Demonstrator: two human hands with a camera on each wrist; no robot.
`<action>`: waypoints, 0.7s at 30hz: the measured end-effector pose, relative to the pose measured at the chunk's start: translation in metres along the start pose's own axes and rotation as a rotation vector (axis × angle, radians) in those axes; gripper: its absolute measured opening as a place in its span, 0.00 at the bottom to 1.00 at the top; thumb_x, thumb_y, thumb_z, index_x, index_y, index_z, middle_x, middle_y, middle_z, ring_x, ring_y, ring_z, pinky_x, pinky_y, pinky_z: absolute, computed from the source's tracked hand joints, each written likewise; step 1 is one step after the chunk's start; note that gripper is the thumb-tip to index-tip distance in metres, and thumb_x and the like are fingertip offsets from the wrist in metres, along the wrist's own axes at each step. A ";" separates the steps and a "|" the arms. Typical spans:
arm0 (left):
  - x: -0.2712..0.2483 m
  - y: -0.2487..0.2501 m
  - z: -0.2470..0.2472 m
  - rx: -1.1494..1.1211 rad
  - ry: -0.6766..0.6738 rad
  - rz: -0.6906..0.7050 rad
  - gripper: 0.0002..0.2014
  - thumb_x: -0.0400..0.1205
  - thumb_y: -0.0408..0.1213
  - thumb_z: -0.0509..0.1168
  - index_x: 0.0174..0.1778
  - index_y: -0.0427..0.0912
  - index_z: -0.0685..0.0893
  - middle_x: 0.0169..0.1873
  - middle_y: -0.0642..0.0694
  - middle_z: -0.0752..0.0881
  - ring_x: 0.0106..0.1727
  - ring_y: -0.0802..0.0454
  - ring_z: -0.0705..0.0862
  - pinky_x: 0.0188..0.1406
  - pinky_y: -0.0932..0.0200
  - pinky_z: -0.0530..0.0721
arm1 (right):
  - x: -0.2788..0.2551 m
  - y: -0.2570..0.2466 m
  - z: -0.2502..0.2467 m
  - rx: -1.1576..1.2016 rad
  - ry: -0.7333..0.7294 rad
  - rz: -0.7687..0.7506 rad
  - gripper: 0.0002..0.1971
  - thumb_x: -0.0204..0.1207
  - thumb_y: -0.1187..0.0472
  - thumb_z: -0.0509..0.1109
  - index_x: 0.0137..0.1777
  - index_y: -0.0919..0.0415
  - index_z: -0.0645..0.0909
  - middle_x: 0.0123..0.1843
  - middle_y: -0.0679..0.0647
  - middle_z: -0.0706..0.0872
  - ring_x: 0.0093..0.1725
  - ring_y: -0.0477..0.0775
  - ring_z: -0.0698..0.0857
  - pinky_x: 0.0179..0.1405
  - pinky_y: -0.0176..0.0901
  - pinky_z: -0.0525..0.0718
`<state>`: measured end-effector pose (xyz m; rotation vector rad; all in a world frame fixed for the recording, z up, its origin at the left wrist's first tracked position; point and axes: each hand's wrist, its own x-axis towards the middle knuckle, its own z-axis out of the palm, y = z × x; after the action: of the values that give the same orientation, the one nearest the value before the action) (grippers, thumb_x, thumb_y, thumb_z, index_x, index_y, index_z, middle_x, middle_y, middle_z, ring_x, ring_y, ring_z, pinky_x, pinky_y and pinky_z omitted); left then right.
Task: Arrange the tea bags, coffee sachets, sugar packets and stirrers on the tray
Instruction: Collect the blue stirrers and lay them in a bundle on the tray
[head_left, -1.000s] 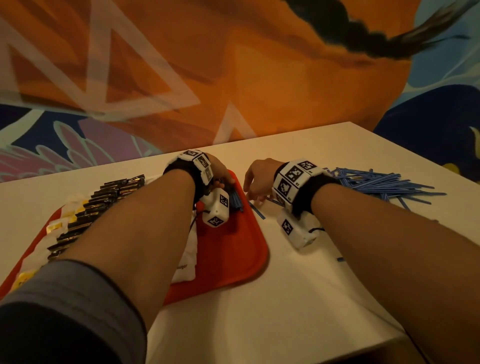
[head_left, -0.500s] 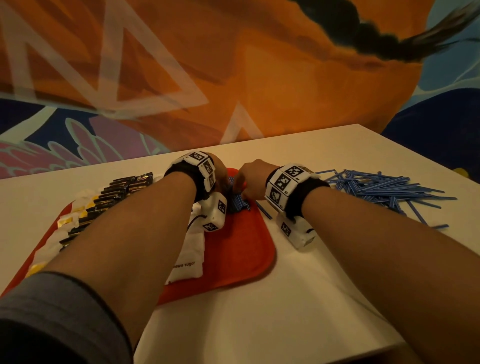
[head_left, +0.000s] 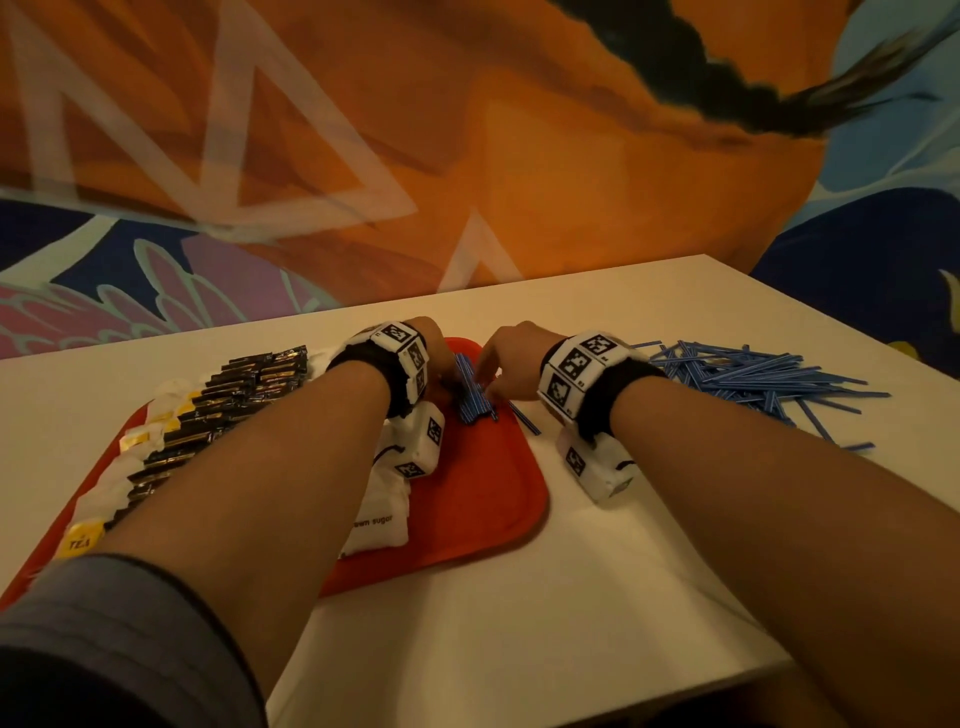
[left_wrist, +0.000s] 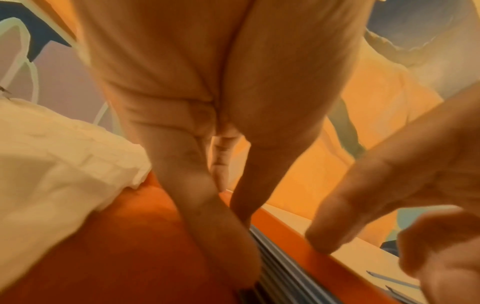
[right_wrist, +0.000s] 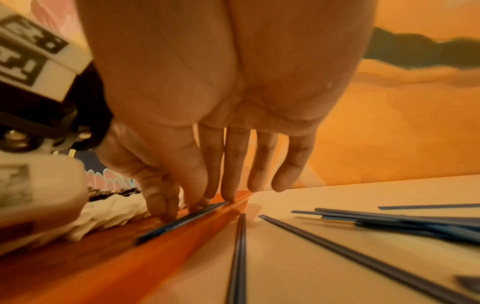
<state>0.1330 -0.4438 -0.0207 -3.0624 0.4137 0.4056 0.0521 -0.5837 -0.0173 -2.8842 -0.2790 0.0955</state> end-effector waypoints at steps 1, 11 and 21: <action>-0.001 0.000 -0.002 -0.026 0.029 -0.008 0.09 0.74 0.48 0.80 0.37 0.50 0.88 0.34 0.50 0.88 0.41 0.48 0.89 0.41 0.56 0.89 | -0.003 0.004 -0.004 0.007 0.013 0.014 0.15 0.77 0.59 0.75 0.64 0.53 0.87 0.62 0.51 0.89 0.60 0.53 0.86 0.55 0.41 0.82; -0.017 0.080 -0.028 -0.096 0.071 0.176 0.23 0.84 0.47 0.70 0.67 0.32 0.83 0.61 0.38 0.87 0.60 0.40 0.86 0.62 0.46 0.85 | -0.077 0.109 -0.049 -0.013 0.014 0.421 0.16 0.74 0.54 0.79 0.62 0.53 0.85 0.63 0.53 0.87 0.59 0.57 0.84 0.50 0.43 0.80; -0.019 0.169 0.003 0.246 -0.073 0.422 0.31 0.75 0.65 0.71 0.67 0.47 0.83 0.64 0.44 0.84 0.66 0.40 0.83 0.63 0.50 0.81 | -0.131 0.160 -0.034 -0.022 0.012 0.617 0.23 0.73 0.55 0.80 0.68 0.53 0.83 0.69 0.56 0.85 0.63 0.60 0.84 0.61 0.47 0.83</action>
<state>0.0698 -0.6014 -0.0165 -2.7013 1.0267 0.4351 -0.0440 -0.7697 -0.0182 -2.8800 0.6201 0.1802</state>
